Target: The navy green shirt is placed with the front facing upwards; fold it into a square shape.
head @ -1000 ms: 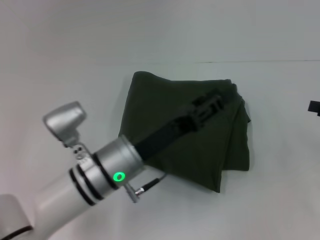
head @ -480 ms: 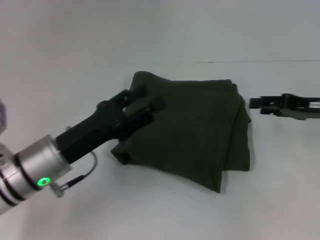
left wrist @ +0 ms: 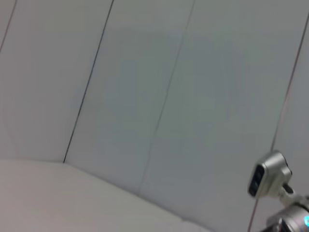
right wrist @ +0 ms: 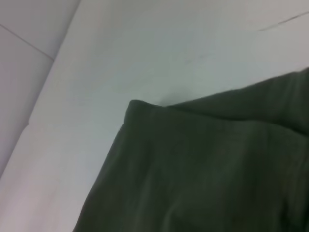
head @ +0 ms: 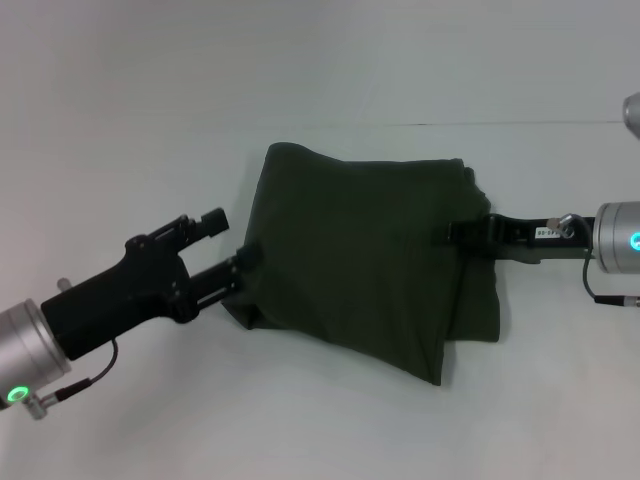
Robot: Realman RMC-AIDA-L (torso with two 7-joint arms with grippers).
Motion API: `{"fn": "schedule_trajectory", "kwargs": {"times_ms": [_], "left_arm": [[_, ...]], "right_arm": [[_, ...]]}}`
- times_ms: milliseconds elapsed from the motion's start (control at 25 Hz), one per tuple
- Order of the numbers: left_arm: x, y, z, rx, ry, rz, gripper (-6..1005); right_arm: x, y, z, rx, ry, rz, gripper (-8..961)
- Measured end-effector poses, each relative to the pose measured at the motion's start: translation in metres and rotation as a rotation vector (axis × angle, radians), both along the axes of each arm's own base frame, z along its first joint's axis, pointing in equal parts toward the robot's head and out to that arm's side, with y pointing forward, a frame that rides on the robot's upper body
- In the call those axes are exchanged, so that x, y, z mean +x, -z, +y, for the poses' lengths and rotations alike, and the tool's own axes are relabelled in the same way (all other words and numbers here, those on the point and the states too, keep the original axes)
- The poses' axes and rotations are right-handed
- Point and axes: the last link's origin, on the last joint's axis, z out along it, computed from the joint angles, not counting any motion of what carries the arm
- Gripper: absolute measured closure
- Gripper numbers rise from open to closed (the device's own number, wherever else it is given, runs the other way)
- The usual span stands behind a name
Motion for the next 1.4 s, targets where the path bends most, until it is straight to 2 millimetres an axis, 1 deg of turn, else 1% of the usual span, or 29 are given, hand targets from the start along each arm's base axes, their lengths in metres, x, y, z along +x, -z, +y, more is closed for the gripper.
{"fn": "schedule_trajectory", "kwargs": {"times_ms": [160, 440, 720, 1000, 1400], "left_arm": [[-0.004, 0.001, -0.003, -0.026, 0.008, 0.045, 273], [-0.004, 0.002, -0.007, -0.057, 0.03, 0.068, 274], [-0.005, 0.003, -0.008, -0.066, 0.033, 0.074, 274], [-0.004, 0.003, -0.008, -0.067, 0.035, 0.075, 275], [-0.003, 0.003, -0.007, -0.066, 0.04, 0.076, 275]], "right_arm": [[0.004, 0.002, -0.004, -0.004, 0.023, 0.006, 355], [0.014, 0.008, -0.012, -0.021, 0.056, 0.005, 361], [0.017, 0.012, -0.015, -0.022, 0.071, 0.002, 368], [0.017, 0.016, -0.015, -0.013, 0.078, -0.002, 374], [0.01, 0.026, -0.011, 0.009, 0.08, 0.006, 382]]}}
